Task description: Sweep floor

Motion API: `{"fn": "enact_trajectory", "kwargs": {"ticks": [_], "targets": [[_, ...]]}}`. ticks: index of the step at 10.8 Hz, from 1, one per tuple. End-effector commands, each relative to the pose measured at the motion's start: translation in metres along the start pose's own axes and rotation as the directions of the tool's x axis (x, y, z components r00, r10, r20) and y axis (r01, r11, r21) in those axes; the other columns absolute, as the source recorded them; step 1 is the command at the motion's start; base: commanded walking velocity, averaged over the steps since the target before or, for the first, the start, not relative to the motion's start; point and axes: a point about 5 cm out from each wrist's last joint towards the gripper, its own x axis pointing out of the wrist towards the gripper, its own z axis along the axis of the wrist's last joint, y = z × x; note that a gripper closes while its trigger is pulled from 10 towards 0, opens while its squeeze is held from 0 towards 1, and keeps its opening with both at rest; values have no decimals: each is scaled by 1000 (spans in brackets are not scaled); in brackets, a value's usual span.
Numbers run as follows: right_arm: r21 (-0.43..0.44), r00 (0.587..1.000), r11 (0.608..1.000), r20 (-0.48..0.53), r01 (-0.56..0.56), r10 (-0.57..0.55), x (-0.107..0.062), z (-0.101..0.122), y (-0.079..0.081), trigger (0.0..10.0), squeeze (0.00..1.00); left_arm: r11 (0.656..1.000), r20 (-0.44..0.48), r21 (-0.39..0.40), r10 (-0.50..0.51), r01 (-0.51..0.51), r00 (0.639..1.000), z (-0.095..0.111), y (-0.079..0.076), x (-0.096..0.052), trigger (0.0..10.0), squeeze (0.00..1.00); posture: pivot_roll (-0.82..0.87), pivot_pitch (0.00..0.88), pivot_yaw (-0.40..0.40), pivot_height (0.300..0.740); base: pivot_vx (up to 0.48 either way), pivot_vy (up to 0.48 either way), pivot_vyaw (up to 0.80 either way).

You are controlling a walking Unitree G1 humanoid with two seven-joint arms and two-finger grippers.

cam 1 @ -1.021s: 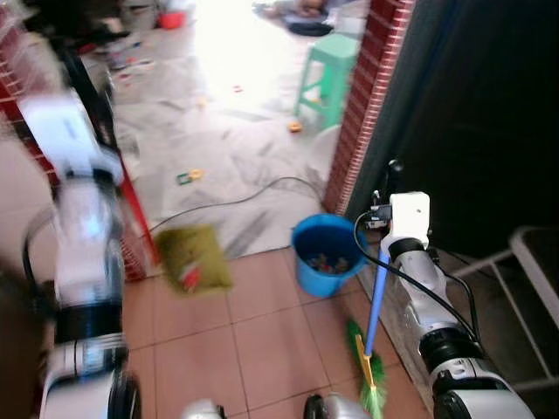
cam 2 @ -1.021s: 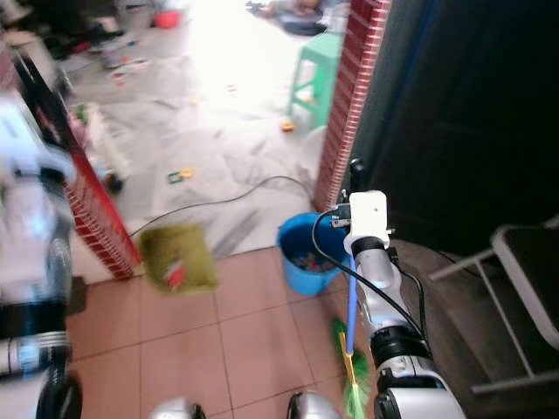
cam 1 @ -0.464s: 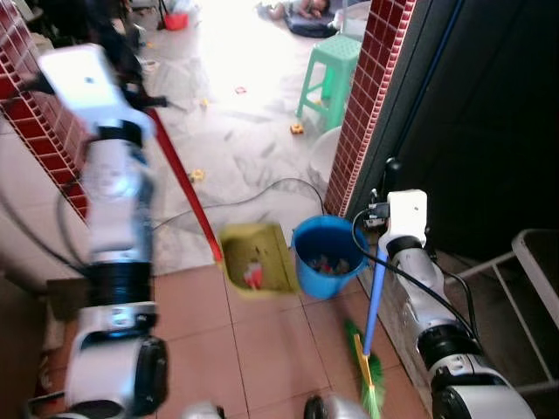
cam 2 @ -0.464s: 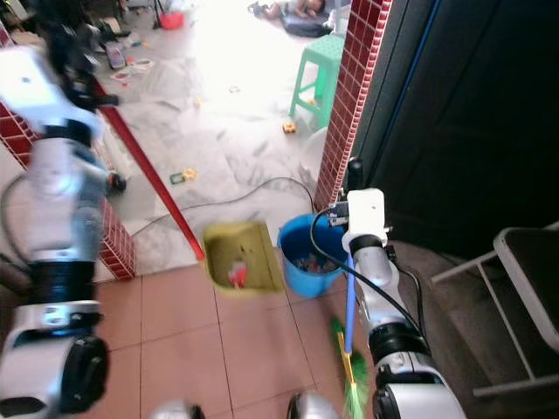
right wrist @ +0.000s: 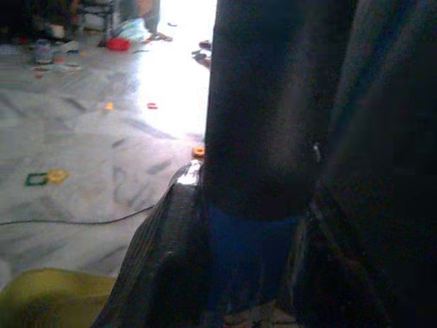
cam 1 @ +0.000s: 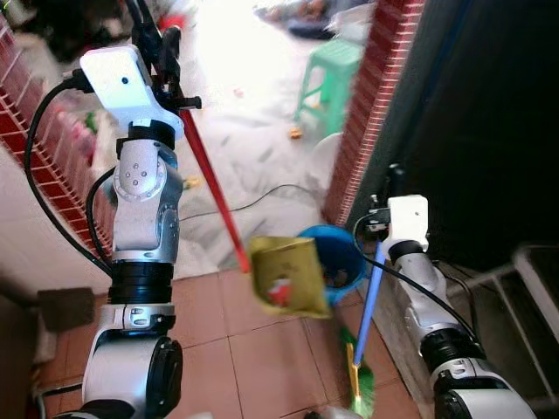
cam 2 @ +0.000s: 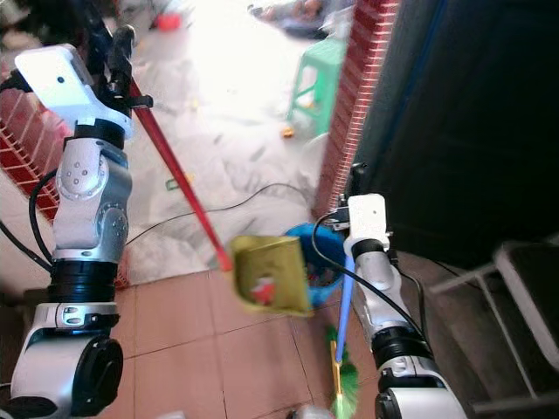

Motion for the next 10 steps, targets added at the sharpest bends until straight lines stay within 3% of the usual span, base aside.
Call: {"fn": "enact_trajectory", "kwargs": {"ticks": [1,4,5,6,8,10], "targets": [[-5,999,1000,34,-13,13,3,7,2,10000,0,1000,123,-2,-13,13,992,26,-3,10,10000,0,-35,0,-3,740,480,0,0],[-10,999,1000,31,-15,15,3,6,2,10000,0,1000,112,-10,-18,19,994,22,-5,8,10000,0,-35,0,-5,740,480,0,0],[-10,999,1000,32,-12,12,3,6,2,8824,0,1000,109,-17,-21,23,994,21,-6,7,10000,0,-35,0,-5,740,480,0,0],[-9,999,1000,35,-4,5,3,6,2,0,0,999,108,-22,-22,25,994,21,-7,7,10000,0,-35,0,-5,740,480,0,0],[-8,999,1000,33,-3,3,4,7,2,0,0,999,110,-34,-21,25,994,22,-7,8,10000,0,-31,0,-6,740,412,0,0],[-6,1000,1000,31,-2,3,4,6,2,0,0,999,114,-35,-17,21,993,23,-6,7,10000,0,-30,0,-7,740,0,0,0]]}}
